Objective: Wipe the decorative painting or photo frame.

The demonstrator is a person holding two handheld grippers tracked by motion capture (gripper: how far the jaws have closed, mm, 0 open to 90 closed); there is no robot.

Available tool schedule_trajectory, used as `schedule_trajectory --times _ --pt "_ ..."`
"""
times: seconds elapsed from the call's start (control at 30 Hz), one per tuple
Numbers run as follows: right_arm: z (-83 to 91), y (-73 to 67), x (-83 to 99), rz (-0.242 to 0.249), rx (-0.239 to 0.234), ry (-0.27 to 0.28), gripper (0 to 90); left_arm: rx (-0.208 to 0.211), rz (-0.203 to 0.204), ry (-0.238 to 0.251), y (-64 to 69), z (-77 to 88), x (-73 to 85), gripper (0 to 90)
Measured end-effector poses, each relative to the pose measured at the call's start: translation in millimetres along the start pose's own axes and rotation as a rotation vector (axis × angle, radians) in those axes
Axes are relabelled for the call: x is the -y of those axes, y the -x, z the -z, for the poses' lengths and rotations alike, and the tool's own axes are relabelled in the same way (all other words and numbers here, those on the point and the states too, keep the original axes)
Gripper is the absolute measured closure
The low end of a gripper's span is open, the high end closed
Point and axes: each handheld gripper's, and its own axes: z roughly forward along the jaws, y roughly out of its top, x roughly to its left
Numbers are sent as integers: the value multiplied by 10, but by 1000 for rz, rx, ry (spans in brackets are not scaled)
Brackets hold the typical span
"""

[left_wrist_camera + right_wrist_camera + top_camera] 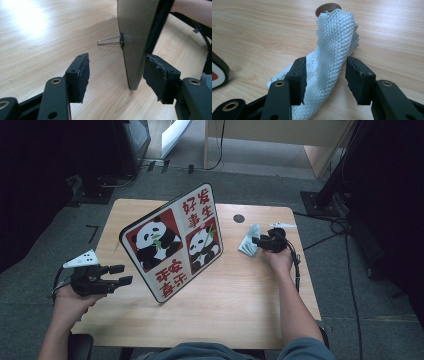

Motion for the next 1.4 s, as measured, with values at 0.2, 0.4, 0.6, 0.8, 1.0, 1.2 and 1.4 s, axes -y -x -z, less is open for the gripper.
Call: schedule_trajectory --times 0.2,0.4,0.6,0.8,1.0,1.2,1.4 --pt "117 -71 17 33 0 12 510 -11 -3 -5 -95 -67 -1 386" --pt "250 -137 36 28 -18 9 506 -43 22 -24 -187 -147 -7 387" --pt "374 -246 96 69 -37 21 486 -93 44 -42 -255 -256 -8 389" --pt "463 -375 170 102 -63 19 471 -121 59 -52 -343 -358 -10 383" --pt "509 -500 247 141 -78 26 466 -142 36 -46 -413 -429 -21 380" --pt "508 -609 339 161 -105 15 462 -172 20 -30 -506 -529 -31 355" --pt "509 -675 419 168 -120 4 454 -199 24 -5 -587 -609 -30 338"
